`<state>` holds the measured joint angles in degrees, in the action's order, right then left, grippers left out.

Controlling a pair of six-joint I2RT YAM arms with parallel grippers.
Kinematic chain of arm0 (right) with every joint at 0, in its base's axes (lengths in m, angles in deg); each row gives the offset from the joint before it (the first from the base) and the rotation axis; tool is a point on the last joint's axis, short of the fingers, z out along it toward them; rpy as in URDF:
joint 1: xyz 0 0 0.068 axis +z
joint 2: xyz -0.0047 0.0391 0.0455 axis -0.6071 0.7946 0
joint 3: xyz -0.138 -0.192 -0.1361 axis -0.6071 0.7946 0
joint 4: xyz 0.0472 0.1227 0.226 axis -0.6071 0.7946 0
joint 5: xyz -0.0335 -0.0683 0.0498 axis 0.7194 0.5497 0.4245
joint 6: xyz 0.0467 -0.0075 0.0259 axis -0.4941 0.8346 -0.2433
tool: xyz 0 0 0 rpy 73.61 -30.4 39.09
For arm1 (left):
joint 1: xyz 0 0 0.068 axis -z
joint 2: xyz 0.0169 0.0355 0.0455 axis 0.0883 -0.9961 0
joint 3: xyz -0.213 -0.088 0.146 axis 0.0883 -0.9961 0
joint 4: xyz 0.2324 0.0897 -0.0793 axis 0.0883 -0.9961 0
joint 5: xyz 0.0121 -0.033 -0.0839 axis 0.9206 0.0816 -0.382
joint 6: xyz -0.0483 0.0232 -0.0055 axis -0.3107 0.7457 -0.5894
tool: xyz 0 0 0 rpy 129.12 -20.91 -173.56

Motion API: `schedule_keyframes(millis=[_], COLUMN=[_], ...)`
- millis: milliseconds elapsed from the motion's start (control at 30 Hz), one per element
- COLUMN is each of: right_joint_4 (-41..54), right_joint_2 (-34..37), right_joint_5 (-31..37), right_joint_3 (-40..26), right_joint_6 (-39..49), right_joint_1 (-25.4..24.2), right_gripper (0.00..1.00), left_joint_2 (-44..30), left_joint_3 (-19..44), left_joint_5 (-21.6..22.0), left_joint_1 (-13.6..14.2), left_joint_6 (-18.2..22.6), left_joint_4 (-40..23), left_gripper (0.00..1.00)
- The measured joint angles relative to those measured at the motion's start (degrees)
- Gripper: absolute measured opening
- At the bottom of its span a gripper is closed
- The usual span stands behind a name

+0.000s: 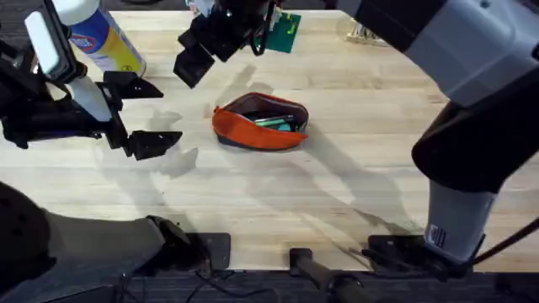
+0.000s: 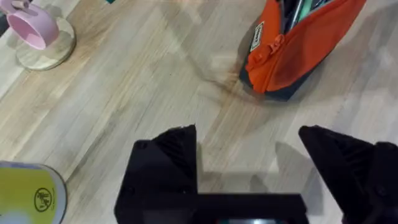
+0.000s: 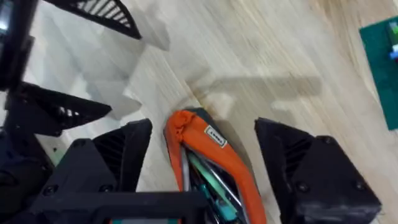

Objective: Unzip the bag, pick up the pens from the table one at a time and place them inside, then zip the bag closed.

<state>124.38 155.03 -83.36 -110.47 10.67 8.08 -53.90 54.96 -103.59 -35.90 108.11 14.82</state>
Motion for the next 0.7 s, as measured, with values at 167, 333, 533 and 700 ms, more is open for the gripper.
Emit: schedule_keyframes(millis=[167, 333, 533, 700], right_joint_4=[2.3, 3.8, 3.9, 3.7], right_joint_2=[0.0, 0.0, 0.2, 2.8], right_joint_5=[4.4, 5.8, 5.3, 5.0], right_joint_3=[0.0, 0.0, 0.0, 0.0], right_joint_6=[-0.1, -0.4, -0.9, -0.9], right_joint_1=[2.0, 3.2, 3.6, 4.0], right_gripper=[0.996, 0.995, 0.996, 0.997], left_joint_2=[0.0, 0.0, 0.0, 0.0], left_joint_3=[0.0, 0.0, 0.0, 0.0], left_joint_5=[0.0, 0.0, 0.0, 0.0], left_joint_1=[0.0, 0.0, 0.0, 0.0], left_joint_6=[0.0, 0.0, 0.0, 0.0], left_joint_4=[0.0, 0.0, 0.0, 0.0], left_gripper=[0.993, 0.993, 0.993, 0.993])
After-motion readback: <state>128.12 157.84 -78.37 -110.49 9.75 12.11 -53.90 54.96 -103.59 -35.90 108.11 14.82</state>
